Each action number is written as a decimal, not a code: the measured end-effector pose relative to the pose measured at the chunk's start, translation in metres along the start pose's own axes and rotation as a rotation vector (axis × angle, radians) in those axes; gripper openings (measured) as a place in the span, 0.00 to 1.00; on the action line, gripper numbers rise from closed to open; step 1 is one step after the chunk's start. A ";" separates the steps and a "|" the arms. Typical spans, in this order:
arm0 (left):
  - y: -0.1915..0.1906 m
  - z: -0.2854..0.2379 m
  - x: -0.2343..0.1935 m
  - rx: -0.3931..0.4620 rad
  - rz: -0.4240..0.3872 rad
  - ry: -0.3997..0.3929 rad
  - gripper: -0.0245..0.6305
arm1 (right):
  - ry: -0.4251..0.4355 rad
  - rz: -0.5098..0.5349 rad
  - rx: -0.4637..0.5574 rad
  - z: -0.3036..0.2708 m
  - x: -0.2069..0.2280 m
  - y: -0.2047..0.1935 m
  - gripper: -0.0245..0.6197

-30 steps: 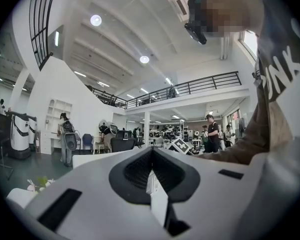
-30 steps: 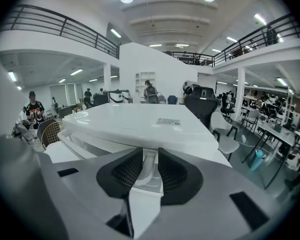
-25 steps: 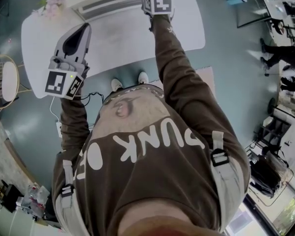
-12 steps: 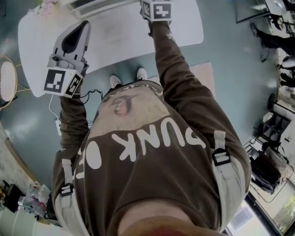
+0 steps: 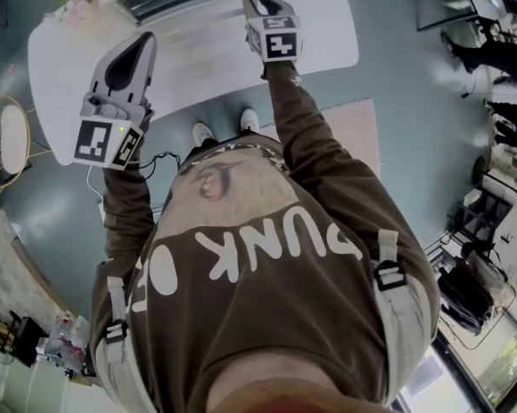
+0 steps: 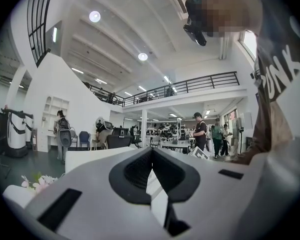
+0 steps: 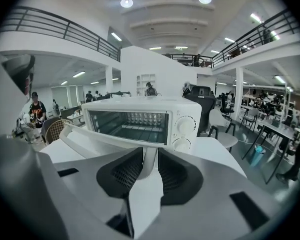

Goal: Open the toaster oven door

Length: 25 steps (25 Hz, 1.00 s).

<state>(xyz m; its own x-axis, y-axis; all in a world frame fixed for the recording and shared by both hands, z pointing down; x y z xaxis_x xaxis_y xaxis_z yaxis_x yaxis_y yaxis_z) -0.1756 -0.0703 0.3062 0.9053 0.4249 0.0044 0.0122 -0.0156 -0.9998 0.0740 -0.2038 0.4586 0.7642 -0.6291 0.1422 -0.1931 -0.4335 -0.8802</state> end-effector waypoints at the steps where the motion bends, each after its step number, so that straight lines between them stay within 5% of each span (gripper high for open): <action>1: 0.001 0.000 0.001 0.001 -0.001 0.000 0.04 | -0.004 0.007 -0.004 0.001 -0.001 -0.004 0.20; 13: 0.009 0.004 0.006 0.017 -0.018 0.005 0.04 | -0.048 0.049 -0.048 0.014 -0.016 -0.059 0.20; 25: 0.010 0.007 0.011 0.002 -0.026 0.017 0.04 | -0.154 0.129 0.061 0.021 -0.029 -0.131 0.20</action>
<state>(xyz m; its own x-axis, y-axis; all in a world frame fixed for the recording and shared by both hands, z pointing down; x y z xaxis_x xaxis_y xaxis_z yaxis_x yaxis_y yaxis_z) -0.1690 -0.0596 0.2961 0.9117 0.4097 0.0303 0.0345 -0.0028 -0.9994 0.0901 -0.1152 0.5601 0.8218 -0.5684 -0.0401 -0.2610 -0.3128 -0.9132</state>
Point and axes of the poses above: the fingertips, and each gripper's own axes: z backward along the fingers, x to its right, y out of its top, the point moved 8 cm from there along z, backward along the fingers, and after that the axes turned 15 degrees about y, right-handed, at the moved point
